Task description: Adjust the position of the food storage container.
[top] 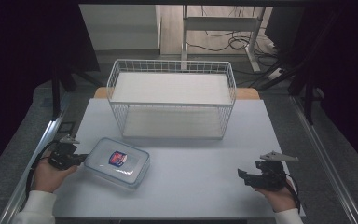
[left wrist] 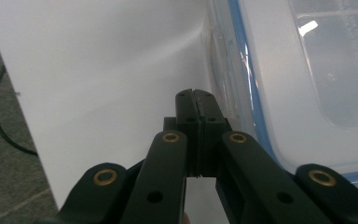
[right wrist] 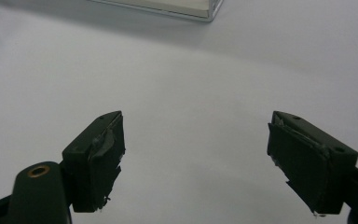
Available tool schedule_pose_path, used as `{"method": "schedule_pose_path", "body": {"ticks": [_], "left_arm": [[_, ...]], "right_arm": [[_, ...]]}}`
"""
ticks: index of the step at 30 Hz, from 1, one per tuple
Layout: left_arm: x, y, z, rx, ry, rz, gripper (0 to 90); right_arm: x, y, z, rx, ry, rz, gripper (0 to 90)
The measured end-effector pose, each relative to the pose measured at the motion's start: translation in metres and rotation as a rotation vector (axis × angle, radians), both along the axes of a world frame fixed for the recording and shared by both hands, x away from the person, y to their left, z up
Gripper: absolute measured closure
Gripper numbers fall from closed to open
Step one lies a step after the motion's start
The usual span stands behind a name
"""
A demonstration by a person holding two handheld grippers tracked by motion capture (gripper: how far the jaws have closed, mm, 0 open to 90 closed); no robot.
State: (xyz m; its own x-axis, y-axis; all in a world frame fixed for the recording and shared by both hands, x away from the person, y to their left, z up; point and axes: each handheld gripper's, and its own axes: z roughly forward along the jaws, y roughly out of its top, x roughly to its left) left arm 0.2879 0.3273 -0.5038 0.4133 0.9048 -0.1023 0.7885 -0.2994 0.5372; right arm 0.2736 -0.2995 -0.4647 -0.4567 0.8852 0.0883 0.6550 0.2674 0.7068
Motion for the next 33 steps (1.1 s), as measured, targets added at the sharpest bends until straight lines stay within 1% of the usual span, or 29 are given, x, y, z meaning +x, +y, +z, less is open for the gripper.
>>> {"method": "schedule_pose_path", "body": {"ticks": [1,2,4,5,6,7,8,9,11,15,16,17,18,19,20,21,22,24,25,26,28,30,31,32,33], "left_arm": [[-0.002,-0.004,0.0,-0.009,0.004,0.0,90.0],[-0.002,-0.004,0.0,-0.009,0.004,0.0,90.0],[-0.005,-0.01,0.0,-0.011,0.009,-0.01,90.0],[-0.007,-0.019,0.0,-0.008,0.016,-0.011,90.0],[-0.007,-0.019,0.0,-0.008,0.016,-0.011,90.0],[-0.008,-0.023,0.0,0.001,0.019,-0.011,90.0],[-0.01,-0.031,0.001,0.005,0.025,-0.008,90.0],[-0.01,-0.031,0.001,0.005,0.025,-0.008,90.0],[-0.011,-0.038,0.001,0.002,0.029,-0.013,90.0],[-0.011,-0.053,0.001,-0.002,0.04,-0.022,90.0],[-0.009,-0.061,0.0,-0.006,0.053,-0.033,90.0],[-0.009,-0.061,0.0,-0.006,0.053,-0.033,90.0],[-0.007,-0.069,0.0,-0.008,0.062,-0.036,90.0],[-0.007,-0.073,0.0,-0.021,0.072,-0.041,90.0],[-0.007,-0.073,0.0,-0.021,0.072,-0.041,90.0],[-0.007,-0.081,0.001,-0.038,0.077,-0.057,90.0],[-0.007,-0.081,0.001,-0.038,0.077,-0.057,90.0],[-0.007,-0.089,0.002,-0.04,0.081,-0.06,90.0],[-0.007,-0.096,0.002,-0.037,0.079,-0.063,90.0],[-0.007,-0.096,0.002,-0.037,0.079,-0.063,90.0],[-0.008,-0.103,0.003,-0.033,0.075,-0.076,90.0],[-0.008,-0.107,0.003,-0.051,0.076,-0.091,90.0],[-0.01,-0.113,0.003,-0.07,0.081,-0.101,90.0],[-0.01,-0.113,0.003,-0.07,0.081,-0.101,90.0],[-0.01,-0.118,0.003,-0.09,0.082,-0.119,90.0]], "right_arm": [[0.0,0.0,0.0,-0.001,-0.001,0.001,18.9],[0.0,0.0,0.0,-0.001,-0.001,0.001,18.9],[0.0,0.0,0.0,0.0,-0.003,0.0,18.9],[0.0,-0.001,0.0,0.002,-0.002,0.0,18.9],[0.0,-0.001,0.0,0.002,-0.002,0.0,18.9],[0.0,0.0,0.0,0.001,-0.002,0.002,18.9],[-0.001,0.001,0.0,0.002,0.0,0.011,18.9],[-0.001,0.002,0.0,0.003,0.001,0.014,18.9],[-0.001,0.003,0.0,0.001,-0.001,0.02,18.9],[-0.001,0.005,0.001,0.004,0.001,0.029,18.9],[-0.001,0.005,0.0,0.005,0.002,0.033,18.9],[-0.001,0.005,0.0,0.005,0.002,0.033,18.9],[0.0,0.005,0.0,0.003,0.002,0.034,19.0],[0.0,0.005,0.0,0.004,0.002,0.033,19.0],[0.0,0.005,0.0,0.004,0.002,0.032,19.0],[0.0,0.005,0.0,0.004,0.002,0.033,19.0],[0.0,0.005,0.0,0.004,0.002,0.033,19.0],[-0.001,0.006,0.001,0.006,0.001,0.034,19.0],[-0.001,0.006,0.001,0.005,0.001,0.036,19.0],[-0.001,0.006,0.001,0.005,0.001,0.036,19.0],[-0.001,0.007,0.001,0.004,0.0,0.039,19.0],[0.0,0.008,0.001,0.004,0.001,0.039,19.0],[0.001,0.008,0.0,0.001,0.004,0.04,19.0],[0.001,0.008,0.0,0.001,0.004,0.04,19.0],[0.002,0.009,-0.001,-0.001,0.006,0.042,19.0]]}}
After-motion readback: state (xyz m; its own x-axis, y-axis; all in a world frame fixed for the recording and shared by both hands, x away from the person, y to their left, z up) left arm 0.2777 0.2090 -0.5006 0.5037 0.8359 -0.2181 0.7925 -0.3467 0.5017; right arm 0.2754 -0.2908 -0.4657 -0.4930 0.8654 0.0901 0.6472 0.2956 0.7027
